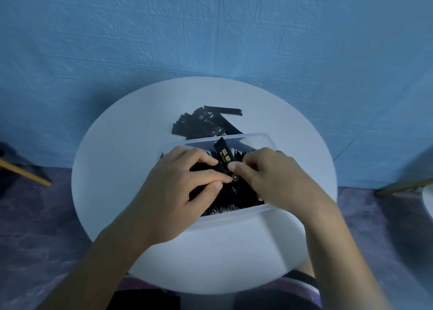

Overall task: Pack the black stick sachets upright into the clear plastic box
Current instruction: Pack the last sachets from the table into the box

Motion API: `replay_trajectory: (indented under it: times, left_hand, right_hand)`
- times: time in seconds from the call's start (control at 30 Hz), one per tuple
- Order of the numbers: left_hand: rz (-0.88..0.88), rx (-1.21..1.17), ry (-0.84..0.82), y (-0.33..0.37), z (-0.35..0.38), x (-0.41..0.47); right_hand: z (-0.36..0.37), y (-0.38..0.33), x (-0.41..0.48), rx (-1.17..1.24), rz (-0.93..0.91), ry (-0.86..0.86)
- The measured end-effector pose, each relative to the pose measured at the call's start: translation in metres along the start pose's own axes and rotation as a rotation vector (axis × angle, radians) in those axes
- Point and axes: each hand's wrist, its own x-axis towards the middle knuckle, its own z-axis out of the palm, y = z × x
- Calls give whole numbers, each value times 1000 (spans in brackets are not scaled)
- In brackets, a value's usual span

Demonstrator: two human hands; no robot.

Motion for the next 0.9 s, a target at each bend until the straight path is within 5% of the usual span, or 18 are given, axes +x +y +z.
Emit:
replay_trajectory:
  times: [0.2,0.47,0.9]
  left_hand:
    - [0,-3,9,1,0,1]
    - [11,23,-28,-1,0,1]
    - [45,13,-61,-4,-1,1]
  right_hand:
    - [5,1,1,55,-19,36]
    - [0,11,6,434,-24,-167]
    - [-15,11,37,423,-154,-359]
